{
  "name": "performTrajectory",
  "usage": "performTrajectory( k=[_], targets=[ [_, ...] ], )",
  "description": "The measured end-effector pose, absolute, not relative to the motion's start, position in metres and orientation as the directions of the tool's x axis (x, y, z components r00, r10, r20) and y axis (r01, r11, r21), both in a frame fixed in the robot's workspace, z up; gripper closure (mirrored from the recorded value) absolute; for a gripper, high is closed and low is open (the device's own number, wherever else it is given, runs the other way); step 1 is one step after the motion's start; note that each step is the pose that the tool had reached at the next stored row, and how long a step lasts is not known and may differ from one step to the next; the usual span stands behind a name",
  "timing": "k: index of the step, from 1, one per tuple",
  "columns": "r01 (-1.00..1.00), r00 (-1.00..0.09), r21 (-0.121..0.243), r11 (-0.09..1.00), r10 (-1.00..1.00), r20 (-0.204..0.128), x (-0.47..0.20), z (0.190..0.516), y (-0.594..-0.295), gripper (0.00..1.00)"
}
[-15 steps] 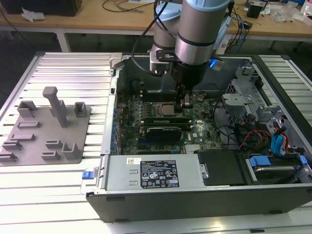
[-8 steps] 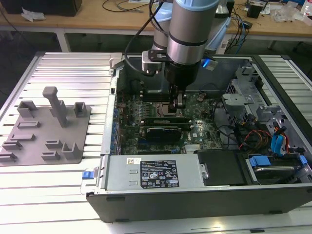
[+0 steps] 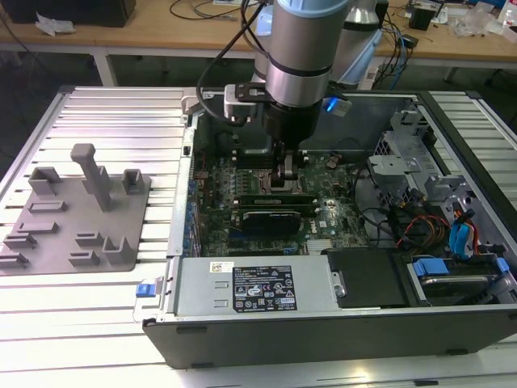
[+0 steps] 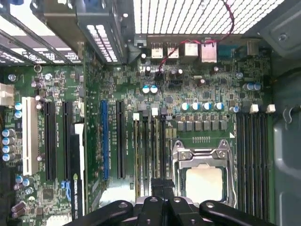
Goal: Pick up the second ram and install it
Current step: 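Press down the second ram until it locks into place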
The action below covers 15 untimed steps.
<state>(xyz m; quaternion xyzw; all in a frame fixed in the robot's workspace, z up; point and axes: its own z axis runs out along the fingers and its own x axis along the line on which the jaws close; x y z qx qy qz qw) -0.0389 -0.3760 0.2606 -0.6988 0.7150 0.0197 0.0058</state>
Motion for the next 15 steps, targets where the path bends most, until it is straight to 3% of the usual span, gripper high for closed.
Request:
performTrajectory(
  k=[15],
  targets=[
    [-1.000,-0.023,0.018,0.022,-0.999,-0.036,-0.064,0.241,-0.376,0.92]
  ],
)
